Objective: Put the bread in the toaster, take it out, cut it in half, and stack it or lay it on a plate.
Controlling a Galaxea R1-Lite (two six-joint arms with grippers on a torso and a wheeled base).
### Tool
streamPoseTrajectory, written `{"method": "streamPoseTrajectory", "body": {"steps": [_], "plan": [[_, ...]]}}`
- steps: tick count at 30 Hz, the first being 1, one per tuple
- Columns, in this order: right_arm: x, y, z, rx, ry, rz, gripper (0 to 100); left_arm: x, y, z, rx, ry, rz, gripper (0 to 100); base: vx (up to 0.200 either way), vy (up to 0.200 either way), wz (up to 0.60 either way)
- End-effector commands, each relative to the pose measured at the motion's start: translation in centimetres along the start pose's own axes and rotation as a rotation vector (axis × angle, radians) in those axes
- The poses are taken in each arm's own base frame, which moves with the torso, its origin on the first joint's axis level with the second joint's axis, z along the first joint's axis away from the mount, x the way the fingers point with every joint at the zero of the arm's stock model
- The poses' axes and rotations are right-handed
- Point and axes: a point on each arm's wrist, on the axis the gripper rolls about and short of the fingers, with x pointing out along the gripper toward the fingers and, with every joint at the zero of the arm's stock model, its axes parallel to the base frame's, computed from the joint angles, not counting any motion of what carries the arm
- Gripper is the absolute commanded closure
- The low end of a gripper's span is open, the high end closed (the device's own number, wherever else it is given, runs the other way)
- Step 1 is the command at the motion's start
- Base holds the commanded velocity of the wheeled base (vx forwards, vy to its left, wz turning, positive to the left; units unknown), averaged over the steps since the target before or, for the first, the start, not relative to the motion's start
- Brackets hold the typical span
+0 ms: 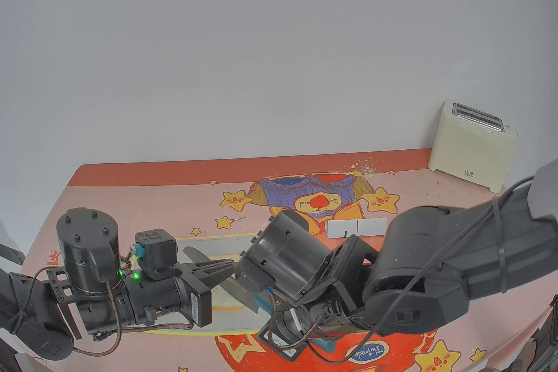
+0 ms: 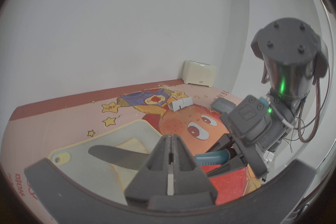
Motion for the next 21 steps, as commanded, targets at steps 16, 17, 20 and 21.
{"method": "streamPoseTrajectory", "body": {"steps": [16,17,20,21], "plan": [[0.07,0.03,-0.24,-0.001,0.010,0.000,100,0.75,0.02,-1.52,-0.005,0.076,0.001,100,0.000,0.000,0.00],[0.05,0.03,-0.21,-0.001,0.009,0.000,100,0.84,0.04,-1.58,-0.005,0.079,0.001,100,0.000,0.000,0.00],[0.06,0.04,-0.15,-0.001,0.007,0.001,100,0.95,0.07,-1.68,-0.006,0.085,0.002,100,0.000,0.000,0.00],[0.12,0.04,-0.15,-0.001,0.009,0.000,100,0.95,0.07,-1.68,-0.006,0.085,0.002,100,0.000,0.000,0.00]]}}
